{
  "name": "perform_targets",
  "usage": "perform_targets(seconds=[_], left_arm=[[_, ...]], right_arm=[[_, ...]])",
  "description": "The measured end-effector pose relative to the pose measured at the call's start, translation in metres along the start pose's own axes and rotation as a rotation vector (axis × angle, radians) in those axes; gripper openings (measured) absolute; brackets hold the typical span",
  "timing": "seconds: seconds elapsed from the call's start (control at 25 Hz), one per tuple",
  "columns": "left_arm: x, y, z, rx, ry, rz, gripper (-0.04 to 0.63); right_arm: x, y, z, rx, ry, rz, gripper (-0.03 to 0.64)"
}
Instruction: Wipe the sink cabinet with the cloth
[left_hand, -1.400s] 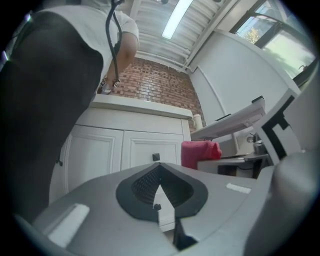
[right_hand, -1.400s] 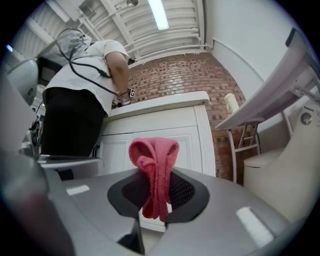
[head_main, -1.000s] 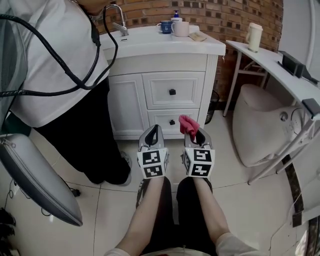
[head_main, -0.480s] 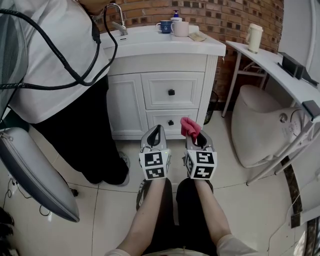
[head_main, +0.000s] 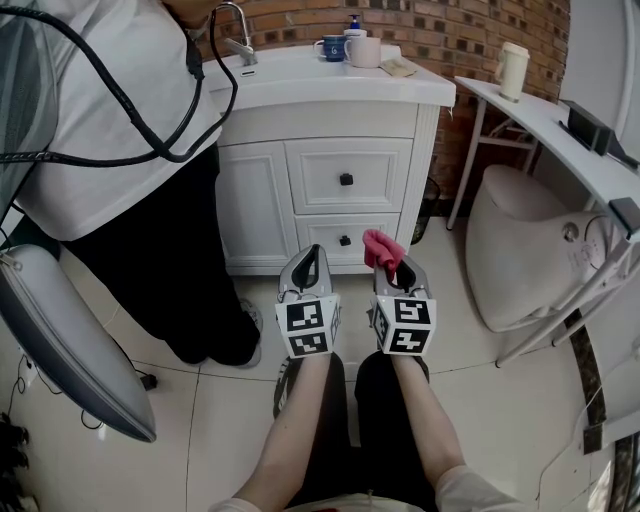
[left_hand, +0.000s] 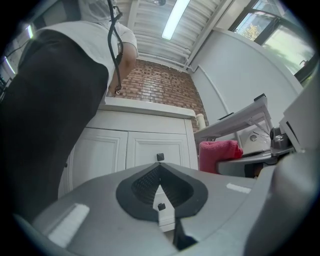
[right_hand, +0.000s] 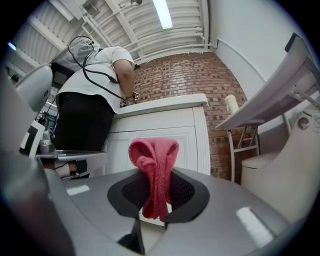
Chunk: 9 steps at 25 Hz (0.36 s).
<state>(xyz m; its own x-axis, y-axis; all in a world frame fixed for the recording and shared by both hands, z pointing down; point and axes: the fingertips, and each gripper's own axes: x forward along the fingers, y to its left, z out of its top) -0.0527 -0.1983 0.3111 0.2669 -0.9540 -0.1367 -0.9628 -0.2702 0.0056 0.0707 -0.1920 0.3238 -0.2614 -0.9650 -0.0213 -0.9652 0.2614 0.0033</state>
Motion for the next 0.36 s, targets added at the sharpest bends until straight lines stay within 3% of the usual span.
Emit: perform_targets(seconds=[0.36], left_arm=[[0.0028, -0.0024, 0.0023, -0.003, -0.010, -0.011, 0.015]], right_arm=[[0.0013, -0.0021, 0.0002, -0.011, -0.004, -0.004, 0.067]])
